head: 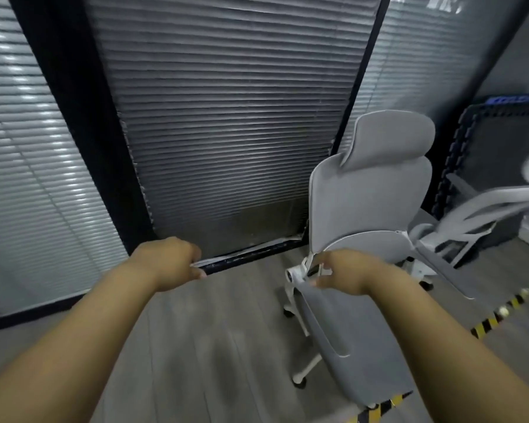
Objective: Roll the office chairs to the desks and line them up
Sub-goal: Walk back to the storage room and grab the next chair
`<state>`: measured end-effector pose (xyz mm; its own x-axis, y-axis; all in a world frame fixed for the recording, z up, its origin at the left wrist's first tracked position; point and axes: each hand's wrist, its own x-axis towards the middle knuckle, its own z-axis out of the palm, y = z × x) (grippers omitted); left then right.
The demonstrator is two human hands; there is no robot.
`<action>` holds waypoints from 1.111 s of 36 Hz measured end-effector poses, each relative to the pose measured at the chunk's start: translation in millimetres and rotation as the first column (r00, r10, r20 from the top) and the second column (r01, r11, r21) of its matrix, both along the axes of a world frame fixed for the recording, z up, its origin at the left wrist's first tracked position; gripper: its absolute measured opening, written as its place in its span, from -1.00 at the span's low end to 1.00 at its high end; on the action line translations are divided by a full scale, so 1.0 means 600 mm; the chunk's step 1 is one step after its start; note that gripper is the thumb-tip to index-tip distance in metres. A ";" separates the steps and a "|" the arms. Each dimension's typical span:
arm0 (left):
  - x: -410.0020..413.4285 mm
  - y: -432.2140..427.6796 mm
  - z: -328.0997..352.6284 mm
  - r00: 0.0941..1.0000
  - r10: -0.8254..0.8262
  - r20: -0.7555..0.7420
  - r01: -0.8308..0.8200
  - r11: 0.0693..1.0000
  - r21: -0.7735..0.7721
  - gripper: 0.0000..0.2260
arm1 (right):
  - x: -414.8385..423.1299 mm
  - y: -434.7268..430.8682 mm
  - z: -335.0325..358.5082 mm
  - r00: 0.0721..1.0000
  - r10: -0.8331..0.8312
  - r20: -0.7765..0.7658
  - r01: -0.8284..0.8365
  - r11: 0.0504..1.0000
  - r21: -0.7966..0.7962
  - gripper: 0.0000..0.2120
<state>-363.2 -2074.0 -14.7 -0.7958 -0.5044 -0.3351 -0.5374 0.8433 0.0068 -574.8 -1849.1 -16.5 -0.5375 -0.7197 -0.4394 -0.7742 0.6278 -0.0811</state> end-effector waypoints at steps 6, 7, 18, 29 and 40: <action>-0.117 -0.099 -0.016 0.996 -0.092 0.018 0.091 0.995 0.042 -0.65 | -0.075 -0.066 -0.012 0.994 -0.110 0.017 0.109 0.993 0.041 -0.54; -0.137 -0.116 -0.018 0.994 -0.103 0.024 0.102 0.994 0.047 -0.65 | -0.091 -0.080 -0.013 0.993 -0.119 0.015 0.118 0.992 0.037 -0.56; -0.381 -0.282 -0.015 0.974 -0.213 0.082 0.212 0.977 0.020 -0.58 | -0.283 -0.243 -0.006 0.960 -0.262 -0.099 0.257 0.964 -0.065 -0.46; -0.587 -0.396 -0.025 0.939 -0.342 0.038 0.337 0.936 0.105 -0.59 | -0.421 -0.372 -0.011 0.803 -0.536 -0.259 0.461 0.835 -0.301 -0.62; -0.772 -0.473 -0.057 0.783 -0.622 -0.002 0.616 0.776 0.136 -0.67 | -0.481 -0.421 -0.074 0.606 -0.778 -0.164 0.696 0.618 -0.366 -0.53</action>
